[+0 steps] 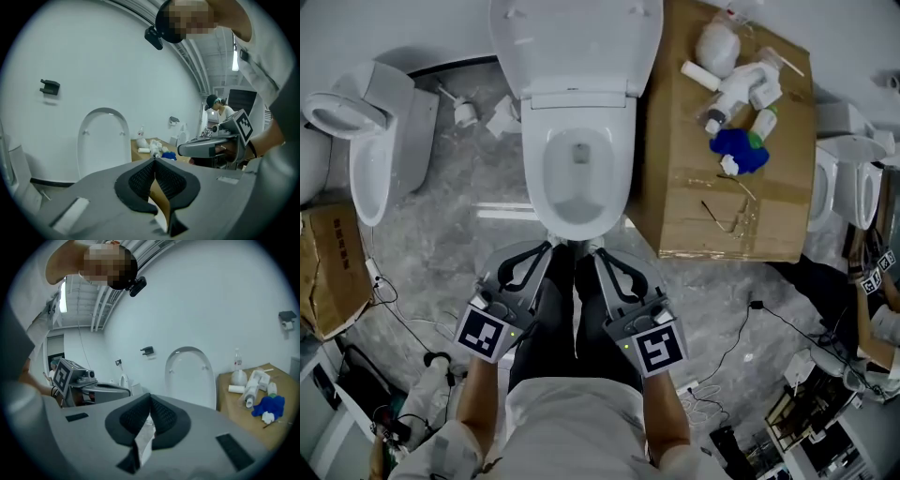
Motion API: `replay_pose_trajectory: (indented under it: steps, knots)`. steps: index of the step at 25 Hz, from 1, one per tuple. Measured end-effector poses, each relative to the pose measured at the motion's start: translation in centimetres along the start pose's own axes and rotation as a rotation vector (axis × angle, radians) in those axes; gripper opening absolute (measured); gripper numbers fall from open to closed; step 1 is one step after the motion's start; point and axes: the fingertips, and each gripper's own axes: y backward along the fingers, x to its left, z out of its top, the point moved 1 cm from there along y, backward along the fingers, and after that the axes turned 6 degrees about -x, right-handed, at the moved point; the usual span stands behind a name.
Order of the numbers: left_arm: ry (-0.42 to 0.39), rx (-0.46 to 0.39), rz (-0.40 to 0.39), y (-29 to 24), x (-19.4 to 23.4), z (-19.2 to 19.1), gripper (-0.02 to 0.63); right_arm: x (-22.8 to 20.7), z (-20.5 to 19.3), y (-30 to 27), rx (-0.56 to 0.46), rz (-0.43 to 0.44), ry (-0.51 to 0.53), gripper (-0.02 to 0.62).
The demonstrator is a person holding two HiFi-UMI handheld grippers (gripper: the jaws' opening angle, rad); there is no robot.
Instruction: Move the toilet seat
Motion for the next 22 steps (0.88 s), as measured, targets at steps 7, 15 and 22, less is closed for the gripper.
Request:
replay_pose_trajectory:
  steps: [7, 15, 22]
  knots:
    - [0.019, 0.042, -0.008, -1.2, 1.3, -5.5, 0.003, -2.1, -5.2, -1.8, 0.028, -0.035, -0.032, 0.003]
    - [0.031, 0.087, -0.034, -2.2, 1.8, -10.8, 0.015, -3.7, -10.9, -2.5, 0.080, -0.069, -0.052, 0.003]
    - [0.065, 0.165, -0.026, -2.5, 2.6, -16.7, 0.040, -5.3, -17.1, -3.0, 0.178, -0.109, -0.083, 0.067]
